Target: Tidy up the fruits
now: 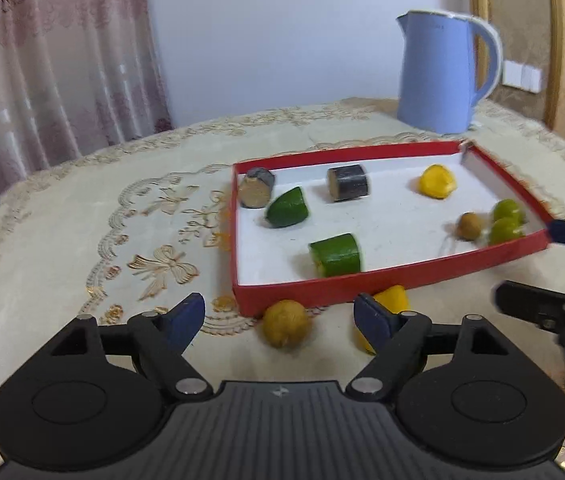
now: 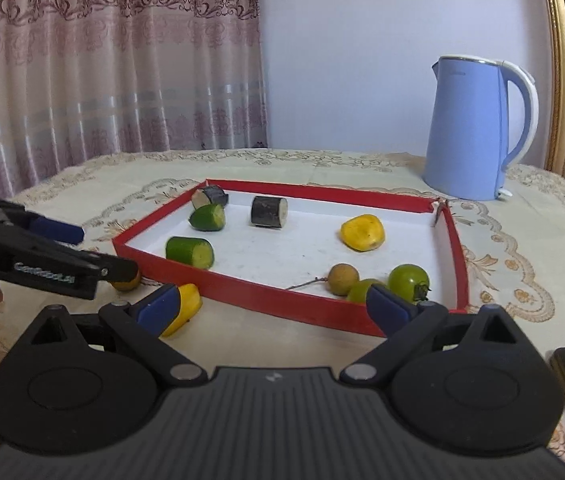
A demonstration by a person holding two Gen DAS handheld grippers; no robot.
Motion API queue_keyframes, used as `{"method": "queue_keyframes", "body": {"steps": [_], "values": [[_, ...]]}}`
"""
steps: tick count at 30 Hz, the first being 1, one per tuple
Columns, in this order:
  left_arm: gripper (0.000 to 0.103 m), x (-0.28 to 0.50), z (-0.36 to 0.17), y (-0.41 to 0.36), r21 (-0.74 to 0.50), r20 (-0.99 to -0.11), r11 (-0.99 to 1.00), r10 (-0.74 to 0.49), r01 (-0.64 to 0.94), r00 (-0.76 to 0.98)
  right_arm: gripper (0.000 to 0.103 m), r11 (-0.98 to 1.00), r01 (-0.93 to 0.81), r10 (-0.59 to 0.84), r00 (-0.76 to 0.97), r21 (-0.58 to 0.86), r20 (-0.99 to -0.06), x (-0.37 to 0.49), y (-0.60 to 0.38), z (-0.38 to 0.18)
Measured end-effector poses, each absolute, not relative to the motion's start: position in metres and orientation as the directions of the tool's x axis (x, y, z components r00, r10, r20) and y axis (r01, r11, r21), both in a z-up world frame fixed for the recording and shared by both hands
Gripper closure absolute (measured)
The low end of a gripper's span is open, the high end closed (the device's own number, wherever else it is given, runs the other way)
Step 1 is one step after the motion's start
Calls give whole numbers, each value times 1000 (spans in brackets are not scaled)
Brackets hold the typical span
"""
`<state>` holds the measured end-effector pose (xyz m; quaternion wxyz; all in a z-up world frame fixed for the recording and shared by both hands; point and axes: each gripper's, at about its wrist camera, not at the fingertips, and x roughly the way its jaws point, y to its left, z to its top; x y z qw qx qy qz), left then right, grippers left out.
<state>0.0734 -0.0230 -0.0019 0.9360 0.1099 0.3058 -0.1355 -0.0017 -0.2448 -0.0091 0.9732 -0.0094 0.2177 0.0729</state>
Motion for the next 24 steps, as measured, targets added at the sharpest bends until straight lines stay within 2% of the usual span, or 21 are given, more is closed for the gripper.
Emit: {"method": "queue_keyframes", "body": {"steps": [2,4,7,10,24], "values": [[25,75,-8,-28,164,-606,938,-149,307,781,3,991,-137,128,894,12,-429,-2,-245,-10],[44,80,-16,-30,161,-631,940,-135,299,764,3,991,-130,124,892,16,-434,-2,-246,-11],[56,87,-25,-28,121,-665,949,-140,291,733,2,991,-130,120,891,7,-439,-2,-244,-12],[65,90,-25,-26,83,-664,958,-151,273,733,2,990,-141,127,889,1,-441,-3,-240,-13],[76,98,-23,-30,20,-678,977,-144,213,721,2,987,-161,141,885,-7,-445,-6,-233,-16]]}}
